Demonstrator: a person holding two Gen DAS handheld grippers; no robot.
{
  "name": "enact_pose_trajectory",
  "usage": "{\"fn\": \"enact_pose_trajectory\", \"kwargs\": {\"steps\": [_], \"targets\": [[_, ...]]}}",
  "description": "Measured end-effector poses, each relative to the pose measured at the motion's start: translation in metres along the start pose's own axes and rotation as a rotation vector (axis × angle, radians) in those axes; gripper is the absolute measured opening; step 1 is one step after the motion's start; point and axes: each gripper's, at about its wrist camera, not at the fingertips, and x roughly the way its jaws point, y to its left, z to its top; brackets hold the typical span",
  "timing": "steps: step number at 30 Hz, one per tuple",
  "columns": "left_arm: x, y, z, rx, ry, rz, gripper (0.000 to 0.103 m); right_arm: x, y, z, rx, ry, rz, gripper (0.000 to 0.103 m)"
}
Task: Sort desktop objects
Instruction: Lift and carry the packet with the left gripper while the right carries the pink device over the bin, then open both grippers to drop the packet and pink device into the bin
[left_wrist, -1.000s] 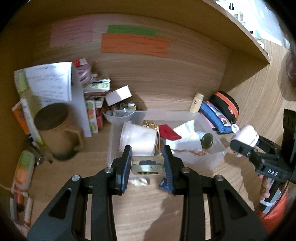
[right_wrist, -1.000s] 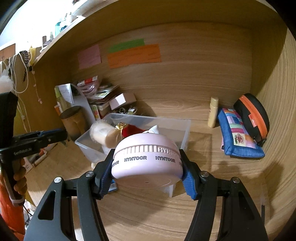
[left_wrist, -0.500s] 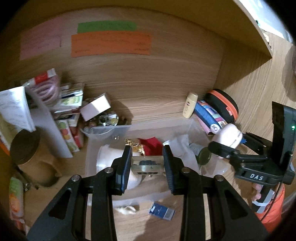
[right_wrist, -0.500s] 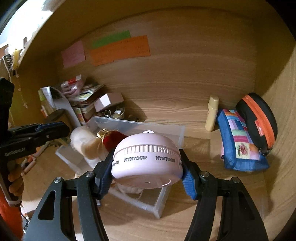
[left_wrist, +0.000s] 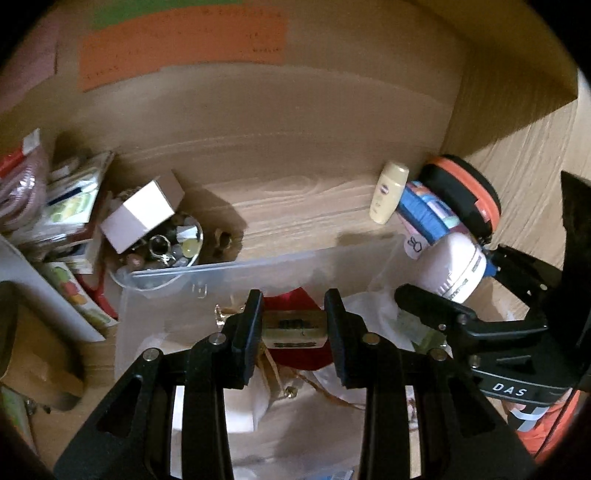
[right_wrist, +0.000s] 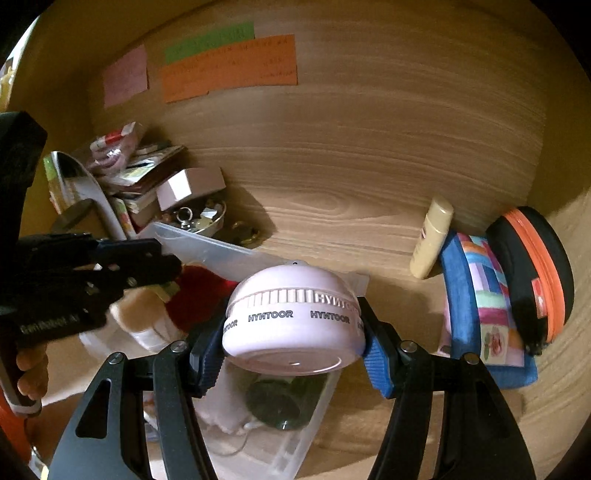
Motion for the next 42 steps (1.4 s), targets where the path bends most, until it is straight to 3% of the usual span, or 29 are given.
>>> {"fn": "enact_pose_trajectory", "kwargs": {"steps": [6,12,19,27,33,37,42], "targets": [[0.018,0.001,-0.003,-0.002,0.050,-0.002,0.033,0.011,-0.001,-0.003,0.005,0.016,0.017,0.060],[0.020,-0.001,-0.003,0.005,0.049,0.008,0.033,0.013,0.002,-0.003,0.002,0.015,0.017,0.060],[0.019,-0.006,-0.005,0.034,0.036,0.034,0.033,0.014,0.014,-0.006,-0.057,0.001,-0.044,0.061],[0.018,-0.007,-0.006,0.028,0.028,0.041,0.034,0.004,0.021,-0.009,-0.100,-0.042,-0.061,0.075],[0.016,-0.008,-0.006,0.019,0.014,0.042,0.042,0.001,0.021,-0.009,-0.103,-0.055,-0.056,0.078],[0.010,-0.007,-0.007,0.001,-0.011,0.042,0.057,-0.002,0.021,-0.009,-0.102,-0.057,-0.045,0.086],[0.001,-0.010,-0.007,0.003,-0.038,0.049,0.063,-0.012,0.022,-0.009,-0.113,-0.094,-0.042,0.088]]}}
